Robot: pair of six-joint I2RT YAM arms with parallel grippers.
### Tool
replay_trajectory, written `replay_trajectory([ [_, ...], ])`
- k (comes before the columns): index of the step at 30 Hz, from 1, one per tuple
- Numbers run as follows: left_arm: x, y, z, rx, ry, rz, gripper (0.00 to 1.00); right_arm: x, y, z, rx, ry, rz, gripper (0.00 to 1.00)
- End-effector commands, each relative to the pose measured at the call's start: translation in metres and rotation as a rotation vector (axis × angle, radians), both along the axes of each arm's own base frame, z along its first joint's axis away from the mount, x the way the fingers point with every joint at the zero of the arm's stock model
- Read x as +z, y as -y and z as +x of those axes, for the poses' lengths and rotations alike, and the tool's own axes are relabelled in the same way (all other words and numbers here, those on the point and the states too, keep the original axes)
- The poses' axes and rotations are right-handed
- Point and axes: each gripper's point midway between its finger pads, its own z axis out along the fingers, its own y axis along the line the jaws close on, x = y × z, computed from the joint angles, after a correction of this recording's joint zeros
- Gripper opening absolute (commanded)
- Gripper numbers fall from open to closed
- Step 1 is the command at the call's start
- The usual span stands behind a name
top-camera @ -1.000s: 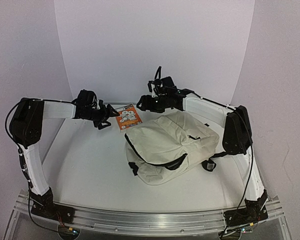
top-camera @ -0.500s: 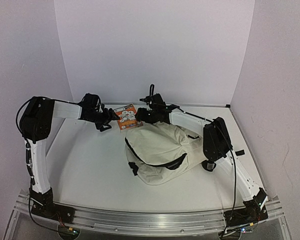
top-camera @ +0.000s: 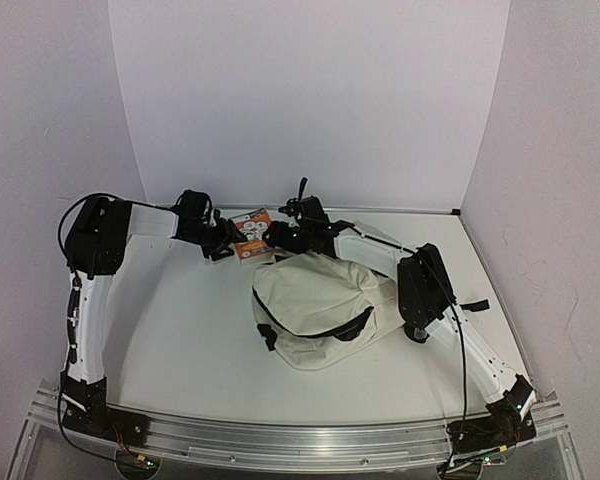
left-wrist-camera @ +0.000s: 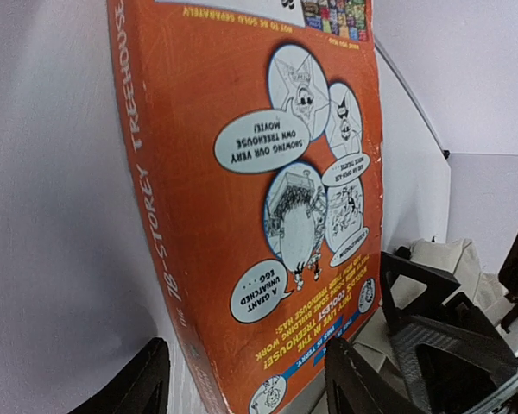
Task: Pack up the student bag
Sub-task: Move the book to the center of the board.
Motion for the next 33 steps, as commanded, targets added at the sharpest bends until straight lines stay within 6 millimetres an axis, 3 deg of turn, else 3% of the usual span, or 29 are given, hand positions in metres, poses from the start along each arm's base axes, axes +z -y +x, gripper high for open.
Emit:
replay_trajectory([
  [1,0.012,0.002,0.009,-0.031,0.051,-0.004,0.59,0.002,-0.024,-0.010,0.126,0.016,0.100,0.70],
  [5,0.020,0.002,0.005,-0.053,0.096,-0.009,0.55,0.013,-0.037,-0.020,0.195,0.054,0.122,0.62],
  [15,0.024,-0.001,-0.021,-0.054,0.111,-0.042,0.47,0.014,-0.070,-0.065,0.361,0.058,0.124,0.59],
  [26,0.053,-0.025,-0.094,0.017,0.105,-0.030,0.45,0.017,-0.101,-0.135,0.466,0.010,0.099,0.47],
  [33,0.062,-0.047,-0.141,0.071,0.059,0.015,0.50,0.012,-0.106,-0.153,0.433,-0.100,0.239,0.34],
])
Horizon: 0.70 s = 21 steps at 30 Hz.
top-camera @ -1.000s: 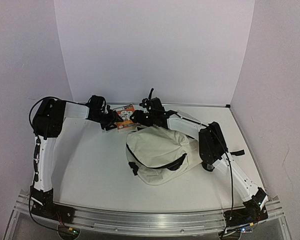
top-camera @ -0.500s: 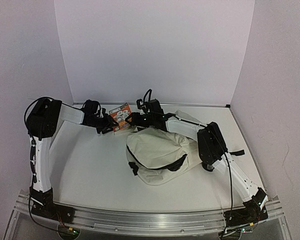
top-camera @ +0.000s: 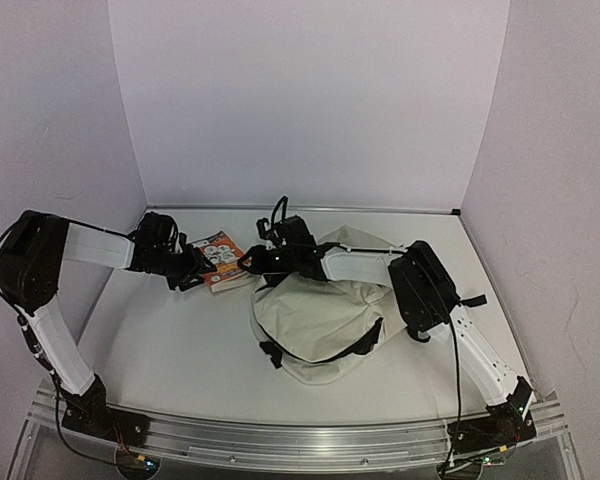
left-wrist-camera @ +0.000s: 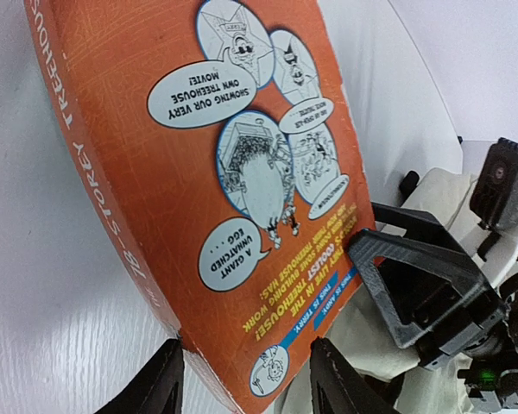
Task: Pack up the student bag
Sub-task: Move the book to the center of the board.
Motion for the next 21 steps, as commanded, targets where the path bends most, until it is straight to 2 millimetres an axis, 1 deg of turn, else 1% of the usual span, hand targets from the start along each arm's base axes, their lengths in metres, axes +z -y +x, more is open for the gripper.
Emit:
replay_trajectory([
  [1,0.046,0.006,-0.009,-0.007,0.103,-0.033,0.51,0.013,-0.036,-0.055,0.117,-0.106,0.121,0.33],
  [2,0.044,0.001,-0.015,0.002,0.087,-0.014,0.53,0.012,-0.036,-0.057,0.125,-0.120,0.136,0.30],
  [4,0.043,-0.003,-0.020,0.011,0.078,0.000,0.55,0.013,-0.038,-0.060,0.140,-0.136,0.151,0.25],
  [5,0.043,-0.007,-0.024,0.019,0.071,0.017,0.57,0.015,-0.039,-0.064,0.155,-0.149,0.169,0.15],
  [7,0.042,-0.010,-0.027,0.026,0.062,0.029,0.60,0.019,-0.039,-0.068,0.166,-0.166,0.183,0.06],
  [9,0.038,-0.013,-0.032,0.033,0.051,0.031,0.62,0.024,-0.037,-0.073,0.177,-0.181,0.196,0.00],
  [12,0.036,-0.016,-0.036,0.047,0.043,0.031,0.62,0.029,-0.031,-0.078,0.171,-0.192,0.191,0.00],
  [16,0.029,-0.022,-0.042,0.067,0.025,0.030,0.67,0.027,-0.022,-0.091,0.162,-0.239,0.166,0.00],
  [19,0.023,-0.029,-0.044,0.089,0.008,0.038,0.73,0.022,-0.012,-0.115,0.161,-0.259,0.109,0.00],
  [21,0.019,-0.034,-0.045,0.108,0.001,0.044,0.76,0.015,-0.007,-0.131,0.168,-0.269,0.064,0.00],
])
